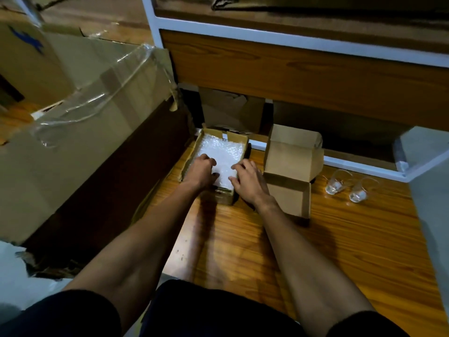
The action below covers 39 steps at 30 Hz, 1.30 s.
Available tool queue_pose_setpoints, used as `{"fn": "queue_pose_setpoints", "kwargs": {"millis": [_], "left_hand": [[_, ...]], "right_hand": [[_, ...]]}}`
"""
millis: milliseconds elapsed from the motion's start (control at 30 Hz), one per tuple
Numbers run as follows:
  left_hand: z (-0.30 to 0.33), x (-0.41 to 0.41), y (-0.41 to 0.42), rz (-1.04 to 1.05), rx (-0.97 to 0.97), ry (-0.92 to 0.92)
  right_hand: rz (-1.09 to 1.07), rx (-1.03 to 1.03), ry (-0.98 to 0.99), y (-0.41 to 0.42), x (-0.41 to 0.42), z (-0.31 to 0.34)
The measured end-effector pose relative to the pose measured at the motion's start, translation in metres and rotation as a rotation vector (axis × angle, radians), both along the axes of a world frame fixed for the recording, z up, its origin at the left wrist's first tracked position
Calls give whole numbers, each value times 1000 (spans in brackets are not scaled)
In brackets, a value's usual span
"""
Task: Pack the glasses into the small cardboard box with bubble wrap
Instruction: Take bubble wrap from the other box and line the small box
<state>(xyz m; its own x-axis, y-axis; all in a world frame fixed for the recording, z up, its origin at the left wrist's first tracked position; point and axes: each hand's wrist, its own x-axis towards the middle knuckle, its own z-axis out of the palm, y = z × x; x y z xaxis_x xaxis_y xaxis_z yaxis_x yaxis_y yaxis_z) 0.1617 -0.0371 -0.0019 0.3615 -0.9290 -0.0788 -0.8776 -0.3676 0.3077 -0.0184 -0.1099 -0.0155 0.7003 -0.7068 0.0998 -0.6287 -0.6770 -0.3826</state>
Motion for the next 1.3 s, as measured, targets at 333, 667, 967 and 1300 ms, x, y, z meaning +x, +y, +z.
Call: {"fn": "queue_pose_setpoints", "kwargs": {"millis": [333, 667, 967, 1300], "left_hand": [[-7, 21, -15, -58, 140, -78], [-15, 24, -12, -118, 46, -7], [-5, 17, -18, -123, 261, 6], [-6, 12, -22, -123, 222, -17]], "right_hand": [[-61, 8, 224, -10, 29, 1], [-100, 30, 262, -3, 33, 10], [-115, 77, 270, 4, 32, 8], [-52, 105, 185, 0, 14, -2]]}}
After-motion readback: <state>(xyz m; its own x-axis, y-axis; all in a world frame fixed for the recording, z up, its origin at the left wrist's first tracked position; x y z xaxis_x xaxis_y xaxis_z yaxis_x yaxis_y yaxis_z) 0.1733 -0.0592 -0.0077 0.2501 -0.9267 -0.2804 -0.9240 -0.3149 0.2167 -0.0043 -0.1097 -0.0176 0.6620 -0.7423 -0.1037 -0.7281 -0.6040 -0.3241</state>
